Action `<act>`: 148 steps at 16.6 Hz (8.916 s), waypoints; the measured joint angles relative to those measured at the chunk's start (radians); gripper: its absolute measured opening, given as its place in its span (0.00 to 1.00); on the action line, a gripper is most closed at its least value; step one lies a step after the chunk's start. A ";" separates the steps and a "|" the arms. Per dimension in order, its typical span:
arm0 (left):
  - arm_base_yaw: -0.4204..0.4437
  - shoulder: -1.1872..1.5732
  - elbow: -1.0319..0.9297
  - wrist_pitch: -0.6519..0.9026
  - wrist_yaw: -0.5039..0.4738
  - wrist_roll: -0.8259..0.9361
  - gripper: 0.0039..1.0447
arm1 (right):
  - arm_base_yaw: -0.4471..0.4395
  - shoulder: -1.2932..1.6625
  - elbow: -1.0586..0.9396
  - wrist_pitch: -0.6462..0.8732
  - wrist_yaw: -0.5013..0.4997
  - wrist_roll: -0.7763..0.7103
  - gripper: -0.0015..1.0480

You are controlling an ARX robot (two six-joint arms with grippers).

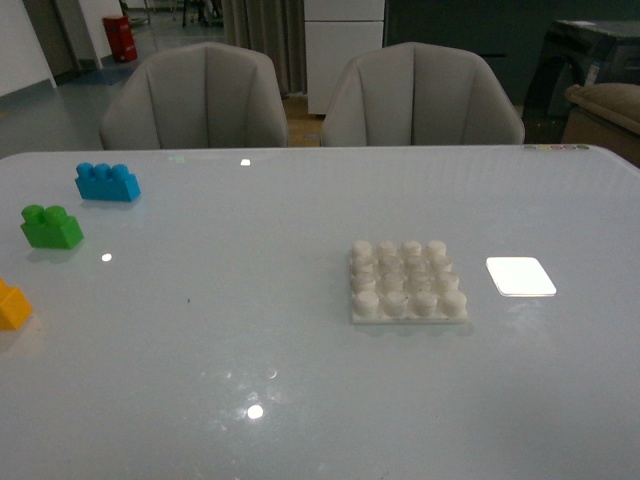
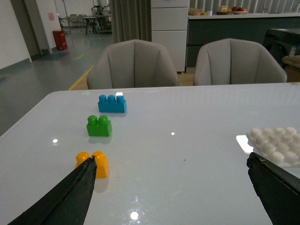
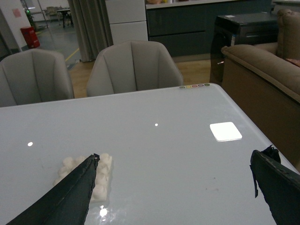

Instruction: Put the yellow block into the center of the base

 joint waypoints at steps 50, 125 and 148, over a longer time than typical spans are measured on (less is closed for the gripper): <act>0.000 0.000 0.000 0.000 0.000 0.000 0.94 | 0.451 1.778 1.505 -0.613 -0.225 0.157 0.94; -0.005 0.004 0.003 -0.021 -0.015 -0.003 0.94 | -0.002 -0.705 -0.255 -0.386 -0.058 -0.066 0.95; 0.446 2.015 1.073 0.280 0.250 0.165 0.94 | -0.002 -0.705 -0.255 -0.386 -0.058 -0.066 0.94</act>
